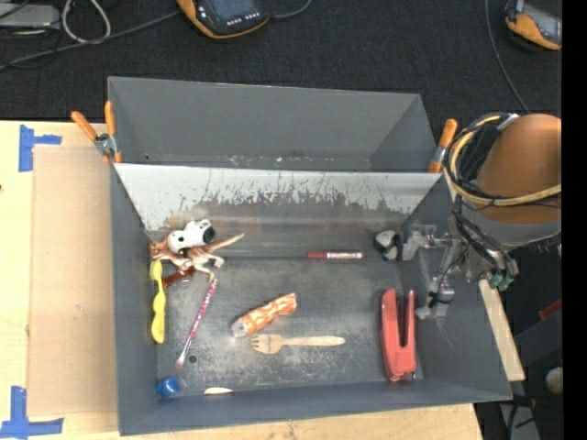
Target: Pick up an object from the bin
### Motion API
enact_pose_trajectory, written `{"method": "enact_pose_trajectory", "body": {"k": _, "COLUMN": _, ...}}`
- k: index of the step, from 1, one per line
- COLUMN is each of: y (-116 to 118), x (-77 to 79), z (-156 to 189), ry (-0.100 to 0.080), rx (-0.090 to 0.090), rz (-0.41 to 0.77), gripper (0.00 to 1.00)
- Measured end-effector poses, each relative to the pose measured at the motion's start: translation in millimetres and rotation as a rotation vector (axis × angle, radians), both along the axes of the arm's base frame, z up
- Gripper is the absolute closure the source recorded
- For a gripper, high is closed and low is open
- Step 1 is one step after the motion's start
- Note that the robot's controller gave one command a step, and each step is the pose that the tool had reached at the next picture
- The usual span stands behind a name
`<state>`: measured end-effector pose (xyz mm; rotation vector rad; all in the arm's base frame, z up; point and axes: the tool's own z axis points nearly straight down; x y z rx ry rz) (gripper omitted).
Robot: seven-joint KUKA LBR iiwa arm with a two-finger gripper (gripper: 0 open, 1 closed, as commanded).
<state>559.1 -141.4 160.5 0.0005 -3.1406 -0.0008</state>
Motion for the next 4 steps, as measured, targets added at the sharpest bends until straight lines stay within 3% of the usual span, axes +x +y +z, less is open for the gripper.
{"method": "enact_pose_trajectory", "body": {"k": 1, "y": 48, "x": -15.4, "z": -37, "ry": 0.0, "rx": 0.0, "rz": 0.047, "gripper": 0.0}}
{"method": "enact_pose_trajectory", "body": {"k": 2, "y": 77, "x": -33.6, "z": -67, "ry": -0.004, "rx": -0.002, "rz": 0.16, "gripper": 0.0}}
{"method": "enact_pose_trajectory", "body": {"k": 3, "y": 118, "x": -29.6, "z": -28, "ry": 0.001, "rx": 0.001, "rz": 0.184, "gripper": 0.0}}
{"method": "enact_pose_trajectory", "body": {"k": 4, "y": 137, "x": -54.6, "z": -3, "ry": 0.006, "rx": 0.0, "rz": 0.23, "gripper": 0.0}}
